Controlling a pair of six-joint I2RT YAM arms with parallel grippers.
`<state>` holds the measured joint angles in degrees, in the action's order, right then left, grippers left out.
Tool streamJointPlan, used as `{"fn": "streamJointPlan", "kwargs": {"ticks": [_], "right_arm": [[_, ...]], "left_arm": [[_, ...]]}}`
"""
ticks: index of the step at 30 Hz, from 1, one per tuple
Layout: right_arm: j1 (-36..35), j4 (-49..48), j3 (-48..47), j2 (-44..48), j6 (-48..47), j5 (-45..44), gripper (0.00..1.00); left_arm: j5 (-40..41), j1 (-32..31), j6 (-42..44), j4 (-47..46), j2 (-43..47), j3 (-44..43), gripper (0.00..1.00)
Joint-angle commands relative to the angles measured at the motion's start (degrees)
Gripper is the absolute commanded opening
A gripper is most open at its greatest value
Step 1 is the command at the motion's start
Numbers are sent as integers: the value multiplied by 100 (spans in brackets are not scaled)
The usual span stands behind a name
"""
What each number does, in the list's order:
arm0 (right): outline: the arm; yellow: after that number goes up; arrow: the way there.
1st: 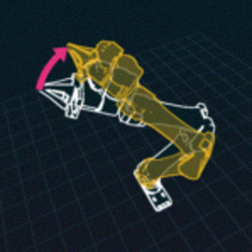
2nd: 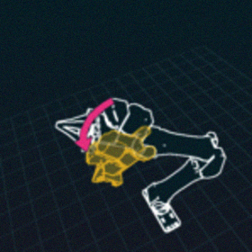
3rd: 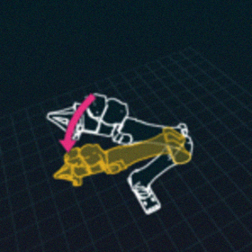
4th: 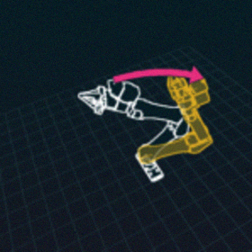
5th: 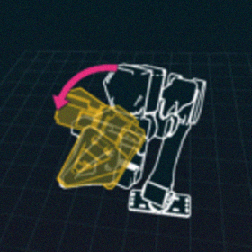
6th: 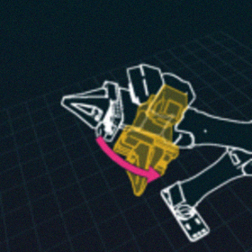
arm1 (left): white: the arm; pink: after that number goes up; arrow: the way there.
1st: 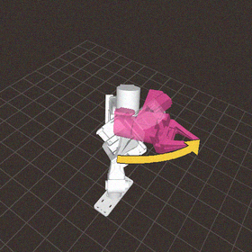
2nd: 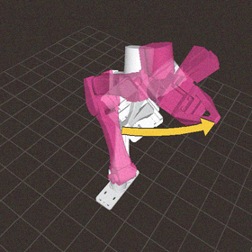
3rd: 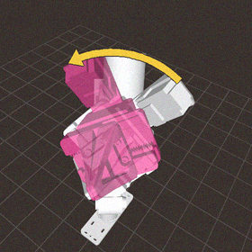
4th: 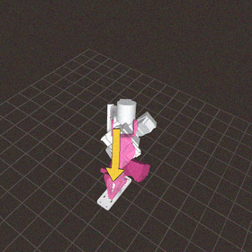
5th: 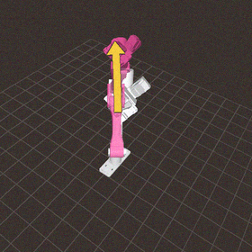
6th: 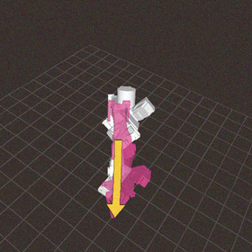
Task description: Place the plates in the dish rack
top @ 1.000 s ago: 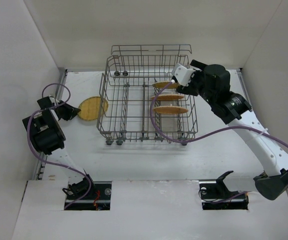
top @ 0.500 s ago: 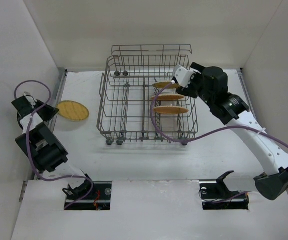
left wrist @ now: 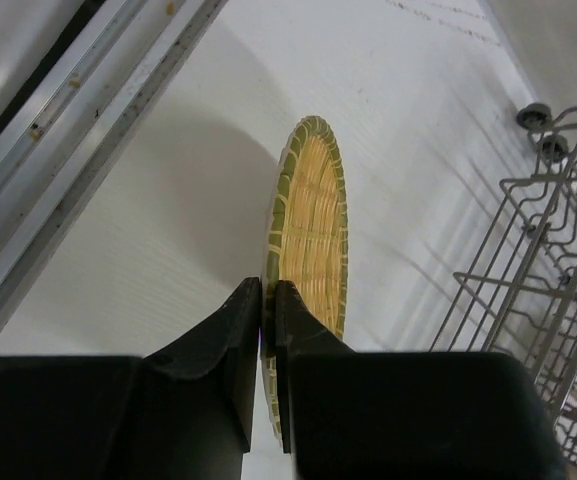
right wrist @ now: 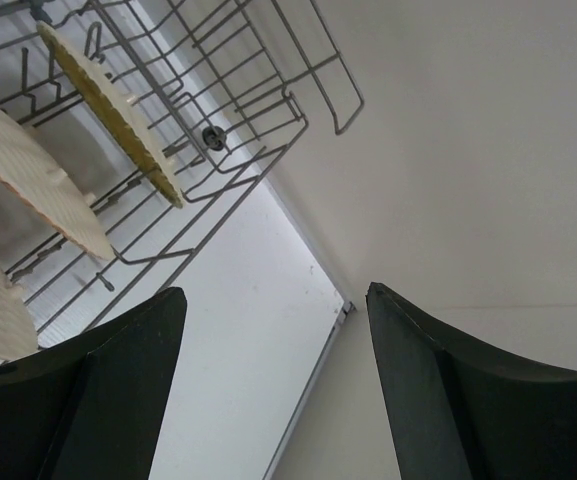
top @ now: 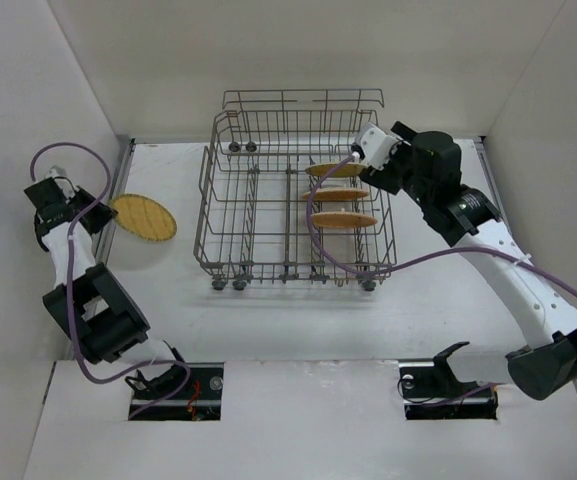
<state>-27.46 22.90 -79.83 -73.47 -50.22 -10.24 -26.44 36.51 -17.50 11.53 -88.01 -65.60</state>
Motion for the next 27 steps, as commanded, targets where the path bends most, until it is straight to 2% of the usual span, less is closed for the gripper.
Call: {"fn": "streamJointPlan", "kwargs": {"ticks": [1, 6, 7, 14, 18, 27], "right_arm": [[245, -330, 55, 17, 407, 66, 79], [588, -338, 196, 43, 846, 66, 78], [745, -382, 335, 78, 1064, 66, 79], [1168, -374, 591, 210, 1681, 92, 79], [1423, -347, 767, 307, 1945, 189, 79], [1722, -330, 1031, 588, 2086, 242, 78]], "left_arm": [[243, -411, 509, 77, 784, -575, 0], [1078, -1228, 1222, 367, 1408, -1295, 0], [1227, -1456, 1309, 672, 1470, -1906, 0], [1676, -2107, 2074, 974, 1593, -3097, 0], [1940, -3134, 2899, 1211, 1655, -3652, 0], [2072, -5938, 3981, 2010, 1690, -3802, 0]]}}
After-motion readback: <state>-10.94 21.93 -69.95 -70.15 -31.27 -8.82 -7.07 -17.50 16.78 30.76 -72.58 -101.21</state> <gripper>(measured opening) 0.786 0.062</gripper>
